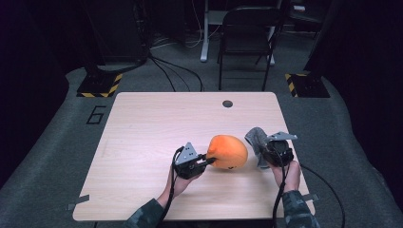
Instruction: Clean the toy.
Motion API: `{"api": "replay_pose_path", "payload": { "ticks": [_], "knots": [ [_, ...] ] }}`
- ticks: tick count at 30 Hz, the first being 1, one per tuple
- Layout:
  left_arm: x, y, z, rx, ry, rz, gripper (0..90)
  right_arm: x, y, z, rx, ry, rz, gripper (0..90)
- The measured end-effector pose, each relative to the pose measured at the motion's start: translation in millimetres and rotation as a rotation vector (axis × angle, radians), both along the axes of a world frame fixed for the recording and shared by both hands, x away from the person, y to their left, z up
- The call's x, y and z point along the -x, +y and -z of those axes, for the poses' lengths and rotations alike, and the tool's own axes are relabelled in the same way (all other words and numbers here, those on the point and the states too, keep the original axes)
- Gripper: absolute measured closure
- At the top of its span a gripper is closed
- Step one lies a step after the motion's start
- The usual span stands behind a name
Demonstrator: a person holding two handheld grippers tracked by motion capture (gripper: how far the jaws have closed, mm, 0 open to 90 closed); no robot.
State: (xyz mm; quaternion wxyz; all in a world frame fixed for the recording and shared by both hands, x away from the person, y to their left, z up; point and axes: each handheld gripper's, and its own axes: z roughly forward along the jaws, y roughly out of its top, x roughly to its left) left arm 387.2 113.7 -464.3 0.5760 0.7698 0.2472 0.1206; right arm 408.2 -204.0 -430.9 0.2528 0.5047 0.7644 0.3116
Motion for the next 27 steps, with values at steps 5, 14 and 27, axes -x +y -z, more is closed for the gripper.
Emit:
{"api": "replay_pose_path", "payload": {
  "ticks": [5, 14, 27],
  "knots": [
    [1.2, -1.6, -2.9, 0.019, 0.079, -0.009, 79.1, 0.1, 1.9, -1.9, 0.012, -0.014, -0.011, 77.2],
    [-7.7, -0.4, 8.2, 0.013, 0.206, -0.074, 78.9, 5.2, 6.1, -16.7, 0.005, -0.047, -0.023, 77.2],
    [-12.0, -7.2, 25.1, -0.041, 0.241, -0.1, 78.6, 40.4, 74.9, -60.4, -0.011, -0.142, -0.253, 77.1]
  ]
}}
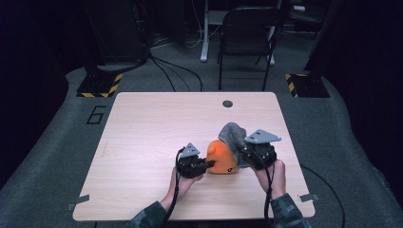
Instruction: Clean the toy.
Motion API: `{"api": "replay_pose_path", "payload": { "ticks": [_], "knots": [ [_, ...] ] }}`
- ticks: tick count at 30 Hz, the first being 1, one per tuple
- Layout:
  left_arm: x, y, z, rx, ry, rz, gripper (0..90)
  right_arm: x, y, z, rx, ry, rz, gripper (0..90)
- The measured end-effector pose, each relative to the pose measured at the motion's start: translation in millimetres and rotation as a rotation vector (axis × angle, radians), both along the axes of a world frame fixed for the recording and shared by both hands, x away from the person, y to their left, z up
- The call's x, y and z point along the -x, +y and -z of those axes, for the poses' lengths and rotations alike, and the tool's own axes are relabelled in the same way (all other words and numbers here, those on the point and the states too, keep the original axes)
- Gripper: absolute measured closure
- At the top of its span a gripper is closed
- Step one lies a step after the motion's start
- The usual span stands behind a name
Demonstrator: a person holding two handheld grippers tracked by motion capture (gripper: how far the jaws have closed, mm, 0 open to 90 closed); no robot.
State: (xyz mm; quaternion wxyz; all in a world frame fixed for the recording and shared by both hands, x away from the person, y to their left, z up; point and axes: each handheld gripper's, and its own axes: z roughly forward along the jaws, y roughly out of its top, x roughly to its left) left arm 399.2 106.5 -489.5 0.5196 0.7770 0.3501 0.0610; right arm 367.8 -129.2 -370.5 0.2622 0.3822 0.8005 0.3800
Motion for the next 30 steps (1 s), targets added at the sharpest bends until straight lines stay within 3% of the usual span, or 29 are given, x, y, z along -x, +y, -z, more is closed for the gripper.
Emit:
{"api": "replay_pose_path", "payload": {
  "ticks": [4, 9, 20, 30],
  "knots": [
    [2.0, -1.5, 0.0, -0.027, -0.017, 0.006, 78.5, -1.7, 24.5, 8.9, 0.022, 0.019, -0.067, 77.0],
    [3.6, -3.7, 3.5, -0.042, -0.028, 0.003, 78.1, -7.2, 34.0, 28.1, 0.066, 0.049, -0.052, 76.9],
    [2.6, -4.7, 4.0, -0.04, -0.021, 0.012, 77.7, -17.5, 4.7, 40.0, 0.072, 0.086, 0.026, 76.8],
    [1.6, -4.6, 4.5, -0.031, -0.016, 0.012, 77.7, -38.0, -26.7, 69.0, 0.072, 0.195, 0.139, 76.8]
  ]
}}
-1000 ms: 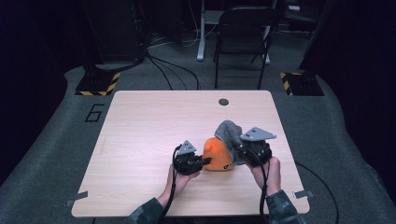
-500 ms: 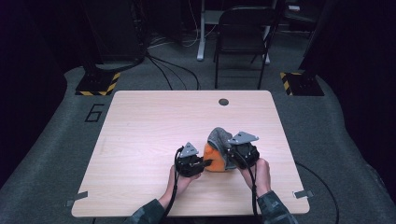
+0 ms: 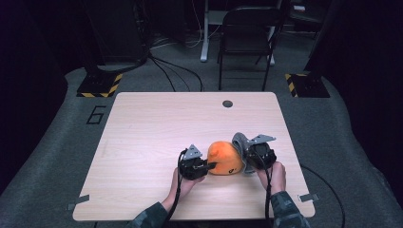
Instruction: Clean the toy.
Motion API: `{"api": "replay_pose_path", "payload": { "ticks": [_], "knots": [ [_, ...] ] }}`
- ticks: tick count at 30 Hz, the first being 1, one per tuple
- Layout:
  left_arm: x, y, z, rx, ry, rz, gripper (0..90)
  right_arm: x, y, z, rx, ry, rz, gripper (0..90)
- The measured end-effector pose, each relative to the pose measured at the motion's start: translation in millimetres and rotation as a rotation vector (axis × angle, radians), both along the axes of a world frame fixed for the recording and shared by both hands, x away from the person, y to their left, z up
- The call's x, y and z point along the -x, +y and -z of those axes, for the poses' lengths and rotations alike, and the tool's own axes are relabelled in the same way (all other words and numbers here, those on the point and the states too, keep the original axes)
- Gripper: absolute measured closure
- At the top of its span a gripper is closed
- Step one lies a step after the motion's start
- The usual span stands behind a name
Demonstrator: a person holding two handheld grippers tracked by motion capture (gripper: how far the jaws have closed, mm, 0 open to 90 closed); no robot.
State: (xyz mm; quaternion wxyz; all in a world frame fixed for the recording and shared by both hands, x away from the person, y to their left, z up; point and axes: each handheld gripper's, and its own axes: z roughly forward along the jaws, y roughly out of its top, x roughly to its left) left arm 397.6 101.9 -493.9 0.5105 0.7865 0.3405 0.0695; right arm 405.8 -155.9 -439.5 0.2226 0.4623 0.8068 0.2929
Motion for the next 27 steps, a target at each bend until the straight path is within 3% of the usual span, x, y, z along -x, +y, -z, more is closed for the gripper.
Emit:
{"api": "replay_pose_path", "payload": {
  "ticks": [6, 9, 11, 14, 17, 19, 21, 23, 25, 27],
  "knots": [
    [0.0, 0.2, -0.1, -0.002, -0.004, 0.001, 77.7, -13.9, -12.7, 27.0, 0.033, 0.086, 0.036, 76.8],
    [-0.9, 1.3, -0.1, 0.0, 0.0, 0.002, 77.7, -18.9, -17.8, 29.4, 0.039, 0.101, 0.047, 76.8],
    [-1.3, 1.7, 0.0, 0.001, -0.001, 0.003, 77.8, -16.7, -20.3, 17.2, 0.017, 0.073, 0.052, 76.8],
    [-0.7, 1.4, -0.3, -0.006, -0.005, 0.004, 77.8, -3.7, -15.9, -15.3, -0.035, -0.008, 0.03, 76.8],
    [0.6, 0.5, -0.6, -0.013, -0.011, 0.004, 77.8, 16.8, 4.1, -48.0, -0.074, -0.116, -0.059, 76.8],
    [1.0, 0.1, -0.5, -0.008, -0.009, 0.003, 77.8, 29.1, 24.8, -59.4, -0.075, -0.165, -0.122, 76.7],
    [0.4, 0.8, -0.4, -0.015, -0.015, 0.006, 77.8, 34.1, 45.3, -57.5, -0.04, -0.176, -0.178, 76.8],
    [0.4, 0.9, -0.2, -0.018, -0.014, 0.005, 77.8, 32.0, 57.8, -45.5, -0.002, -0.143, -0.194, 76.8],
    [0.3, 0.6, 1.2, -0.017, -0.006, 0.009, 77.8, 26.7, 57.6, -32.6, -0.001, -0.124, -0.168, 76.8],
    [0.8, -0.7, 0.8, -0.028, -0.02, 0.012, 77.8, 21.6, 47.4, -29.5, -0.019, -0.11, -0.152, 76.8]
  ]
}}
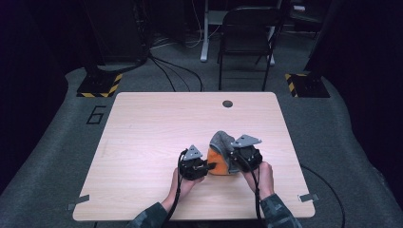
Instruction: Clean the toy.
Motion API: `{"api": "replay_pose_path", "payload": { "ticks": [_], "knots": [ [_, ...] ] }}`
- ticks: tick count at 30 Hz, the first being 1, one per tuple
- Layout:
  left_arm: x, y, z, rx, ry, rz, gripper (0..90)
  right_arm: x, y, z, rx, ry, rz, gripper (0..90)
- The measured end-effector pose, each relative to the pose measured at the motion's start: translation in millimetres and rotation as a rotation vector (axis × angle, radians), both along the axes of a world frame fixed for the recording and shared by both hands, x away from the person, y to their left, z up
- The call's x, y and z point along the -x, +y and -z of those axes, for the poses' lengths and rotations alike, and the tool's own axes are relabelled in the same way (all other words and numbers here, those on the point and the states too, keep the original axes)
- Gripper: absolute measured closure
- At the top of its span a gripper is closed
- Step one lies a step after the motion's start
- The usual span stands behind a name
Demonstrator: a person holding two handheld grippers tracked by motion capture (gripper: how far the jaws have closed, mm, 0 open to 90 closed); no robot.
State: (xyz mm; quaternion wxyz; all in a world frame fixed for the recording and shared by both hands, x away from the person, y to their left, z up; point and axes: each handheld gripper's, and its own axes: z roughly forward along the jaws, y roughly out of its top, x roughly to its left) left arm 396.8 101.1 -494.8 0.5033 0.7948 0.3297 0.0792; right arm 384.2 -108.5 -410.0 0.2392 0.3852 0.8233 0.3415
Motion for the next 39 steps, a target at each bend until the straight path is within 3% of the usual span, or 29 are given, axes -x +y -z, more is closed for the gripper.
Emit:
{"api": "replay_pose_path", "payload": {
  "ticks": [2, 9, 14, 16, 18, 21, 23, 24, 26, 28, 30, 34, 39],
  "knots": [
    [0.8, -1.8, 0.2, 0.005, 0.0, -0.001, 77.8, -3.3, -11.2, 3.5, 0.006, 0.009, 0.026, 76.8],
    [0.3, -3.6, 0.1, 0.002, -0.007, 0.015, 77.7, -22.0, -45.9, 32.5, 0.007, 0.125, 0.134, 76.8],
    [-0.7, -1.9, 0.3, 0.01, -0.006, 0.011, 77.7, -37.7, -62.3, 60.9, 0.085, 0.242, 0.184, 76.6],
    [-1.2, -1.6, 0.1, 0.01, -0.005, 0.013, 77.7, -40.2, -63.8, 66.4, 0.09, 0.271, 0.203, 76.6],
    [-1.0, -1.5, 0.2, 0.013, -0.001, 0.009, 77.6, -38.7, -63.8, 53.9, 0.083, 0.221, 0.195, 76.5],
    [-2.3, 0.3, 1.1, 0.017, 0.005, 0.006, 77.6, -22.3, -53.5, 18.5, 0.028, 0.111, 0.169, 76.4],
    [-1.8, -0.4, 1.0, 0.014, 0.0, 0.006, 77.6, -6.9, -39.7, -3.2, -0.03, 0.029, 0.107, 76.3],
    [-1.7, -0.2, 0.7, 0.005, -0.004, 0.012, 77.6, 0.3, -31.3, -10.9, -0.04, -0.011, 0.056, 76.3],
    [-0.6, -1.4, 0.6, 0.004, -0.011, 0.007, 77.6, 11.2, -11.4, -17.7, -0.037, -0.042, -0.02, 76.1],
    [-1.3, -0.1, 0.9, 0.002, -0.001, 0.011, 77.6, 15.8, 4.8, -13.7, 0.022, -0.037, -0.058, 76.1],
    [-1.8, -0.1, 2.0, 0.013, 0.007, 0.006, 77.5, 12.3, 7.1, -4.7, 0.042, -0.025, -0.052, 76.1],
    [-1.0, -1.6, 1.9, 0.004, -0.003, 0.012, 77.5, -1.0, -14.7, 3.7, 0.003, 0.012, 0.016, 76.0],
    [-1.4, -1.8, 2.0, 0.007, 0.001, 0.014, 77.5, -15.9, -40.9, 23.8, 0.017, 0.083, 0.099, 76.0]
  ]
}}
